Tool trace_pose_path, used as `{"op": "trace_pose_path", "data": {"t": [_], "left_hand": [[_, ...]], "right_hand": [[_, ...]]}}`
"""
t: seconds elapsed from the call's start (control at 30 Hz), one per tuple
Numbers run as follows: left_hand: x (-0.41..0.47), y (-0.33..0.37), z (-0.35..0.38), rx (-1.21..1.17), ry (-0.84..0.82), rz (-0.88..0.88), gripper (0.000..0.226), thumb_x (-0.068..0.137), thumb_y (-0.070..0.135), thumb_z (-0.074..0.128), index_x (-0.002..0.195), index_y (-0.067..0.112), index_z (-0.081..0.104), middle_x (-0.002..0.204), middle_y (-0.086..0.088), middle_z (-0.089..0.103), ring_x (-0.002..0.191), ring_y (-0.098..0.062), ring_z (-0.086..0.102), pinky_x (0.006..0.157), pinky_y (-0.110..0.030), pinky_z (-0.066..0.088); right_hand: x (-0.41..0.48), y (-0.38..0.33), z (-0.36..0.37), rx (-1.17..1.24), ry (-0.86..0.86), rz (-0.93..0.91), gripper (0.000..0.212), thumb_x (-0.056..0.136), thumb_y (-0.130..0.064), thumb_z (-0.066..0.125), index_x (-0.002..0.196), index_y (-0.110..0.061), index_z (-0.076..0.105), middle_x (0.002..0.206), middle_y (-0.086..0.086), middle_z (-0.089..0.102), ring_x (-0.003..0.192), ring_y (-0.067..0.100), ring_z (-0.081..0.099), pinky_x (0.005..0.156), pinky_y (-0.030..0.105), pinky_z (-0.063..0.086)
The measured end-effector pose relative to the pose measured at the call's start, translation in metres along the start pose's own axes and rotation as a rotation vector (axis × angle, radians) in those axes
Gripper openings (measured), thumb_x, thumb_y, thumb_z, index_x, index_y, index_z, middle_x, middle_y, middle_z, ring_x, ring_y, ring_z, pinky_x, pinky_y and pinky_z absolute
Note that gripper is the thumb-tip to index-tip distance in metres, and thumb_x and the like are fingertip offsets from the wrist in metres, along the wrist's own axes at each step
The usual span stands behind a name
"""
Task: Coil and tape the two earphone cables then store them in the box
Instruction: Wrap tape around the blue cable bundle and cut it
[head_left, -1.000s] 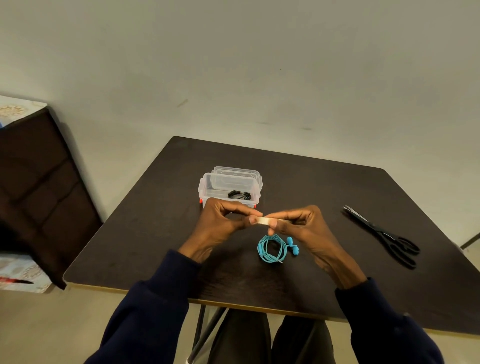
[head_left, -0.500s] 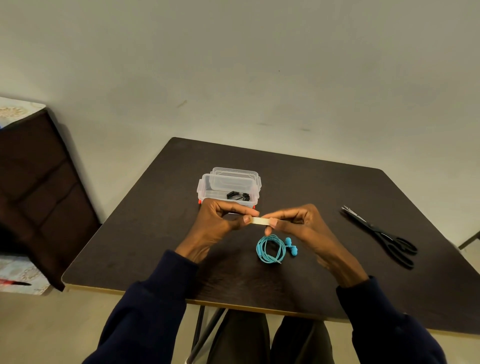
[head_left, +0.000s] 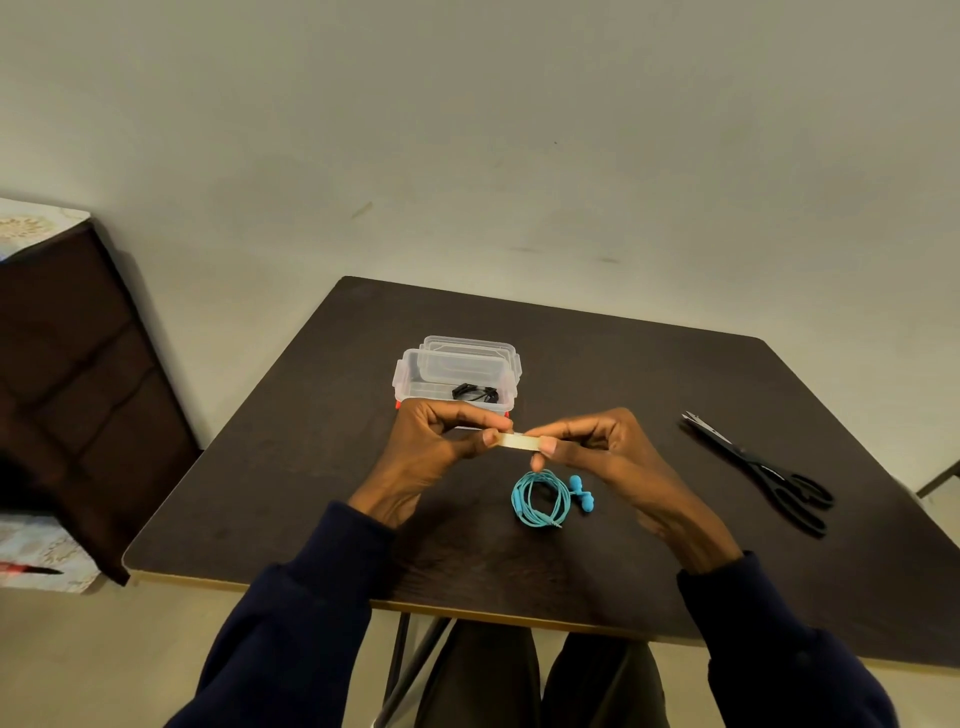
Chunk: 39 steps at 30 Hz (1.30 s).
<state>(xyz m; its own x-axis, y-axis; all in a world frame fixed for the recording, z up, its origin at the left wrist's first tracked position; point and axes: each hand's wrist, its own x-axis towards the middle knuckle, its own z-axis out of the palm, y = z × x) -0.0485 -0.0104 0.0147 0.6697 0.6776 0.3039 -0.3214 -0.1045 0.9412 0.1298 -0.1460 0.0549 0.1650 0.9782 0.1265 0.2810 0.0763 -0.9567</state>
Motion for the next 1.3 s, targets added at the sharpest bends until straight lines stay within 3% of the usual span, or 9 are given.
{"op": "trace_pose_path", "data": {"t": [0.1, 0.23, 0.37, 0.53, 0.67, 0.73, 0.93, 1.3], "left_hand": [[0.001, -0.001, -0.002, -0.083, 0.011, -0.035, 0.020, 0.070, 0.005, 0.079, 0.090, 0.004, 0.079, 0.102, -0.020, 0.076, 0.104, -0.031, 0.071, 0.092, -0.039, 0.058], [0.001, -0.003, -0.002, -0.074, -0.014, -0.018, 0.024, 0.074, 0.006, 0.077, 0.098, 0.001, 0.076, 0.106, -0.017, 0.075, 0.107, -0.027, 0.071, 0.093, -0.034, 0.059], [0.002, -0.008, 0.004, 0.104, -0.024, 0.127, 0.022, 0.081, 0.007, 0.077, 0.104, 0.008, 0.077, 0.107, -0.011, 0.076, 0.109, -0.029, 0.069, 0.097, -0.038, 0.056], [0.004, -0.009, 0.010, 0.251, 0.044, 0.246, 0.026, 0.073, 0.024, 0.085, 0.098, 0.027, 0.079, 0.098, -0.002, 0.077, 0.099, -0.024, 0.070, 0.089, -0.030, 0.057], [0.005, -0.010, 0.008, 0.217, 0.106, 0.287, 0.023, 0.071, 0.019, 0.084, 0.094, 0.021, 0.079, 0.091, -0.004, 0.077, 0.092, -0.019, 0.071, 0.087, -0.028, 0.057], [0.005, -0.012, 0.007, 0.166, 0.129, 0.263, 0.024, 0.070, 0.013, 0.084, 0.093, 0.012, 0.079, 0.090, -0.007, 0.076, 0.091, -0.019, 0.071, 0.087, -0.031, 0.058], [0.003, -0.016, 0.006, -0.067, 0.113, 0.130, 0.028, 0.073, -0.003, 0.080, 0.100, -0.004, 0.075, 0.101, -0.025, 0.072, 0.102, -0.041, 0.070, 0.080, -0.051, 0.062], [0.002, -0.022, 0.002, -0.290, 0.065, -0.006, 0.021, 0.077, 0.008, 0.079, 0.098, 0.006, 0.077, 0.112, -0.023, 0.072, 0.109, -0.041, 0.069, 0.083, -0.051, 0.061]], "right_hand": [[-0.001, -0.002, -0.003, 0.033, 0.003, -0.005, 0.024, 0.085, -0.020, 0.069, 0.105, -0.010, 0.076, 0.088, 0.011, 0.077, 0.088, 0.022, 0.074, 0.080, 0.023, 0.055], [-0.001, -0.001, -0.005, 0.056, 0.050, -0.034, 0.020, 0.081, -0.019, 0.074, 0.099, -0.011, 0.079, 0.085, 0.015, 0.076, 0.082, 0.023, 0.074, 0.077, 0.024, 0.057], [0.000, 0.003, -0.004, 0.071, 0.122, -0.041, 0.018, 0.080, -0.019, 0.076, 0.096, -0.011, 0.080, 0.081, 0.015, 0.076, 0.079, 0.023, 0.073, 0.077, 0.025, 0.057], [-0.002, 0.003, -0.001, 0.080, 0.139, -0.030, 0.014, 0.079, -0.023, 0.075, 0.091, -0.021, 0.081, 0.082, 0.011, 0.077, 0.081, 0.022, 0.074, 0.077, 0.023, 0.056], [-0.001, 0.003, 0.001, 0.099, 0.101, -0.025, 0.020, 0.083, -0.020, 0.073, 0.099, -0.011, 0.079, 0.083, 0.015, 0.076, 0.084, 0.025, 0.073, 0.081, 0.026, 0.056], [-0.001, 0.003, 0.001, 0.109, 0.089, -0.030, 0.021, 0.085, -0.017, 0.072, 0.102, -0.007, 0.078, 0.083, 0.017, 0.075, 0.085, 0.025, 0.072, 0.083, 0.027, 0.055], [-0.003, -0.001, 0.000, 0.170, 0.058, -0.033, 0.020, 0.086, -0.018, 0.069, 0.101, -0.012, 0.079, 0.083, 0.015, 0.075, 0.086, 0.024, 0.071, 0.087, 0.031, 0.055], [-0.003, 0.002, -0.003, 0.308, 0.047, -0.032, 0.029, 0.082, -0.021, 0.072, 0.105, -0.002, 0.076, 0.078, 0.016, 0.072, 0.087, 0.024, 0.069, 0.092, 0.031, 0.053]]}}
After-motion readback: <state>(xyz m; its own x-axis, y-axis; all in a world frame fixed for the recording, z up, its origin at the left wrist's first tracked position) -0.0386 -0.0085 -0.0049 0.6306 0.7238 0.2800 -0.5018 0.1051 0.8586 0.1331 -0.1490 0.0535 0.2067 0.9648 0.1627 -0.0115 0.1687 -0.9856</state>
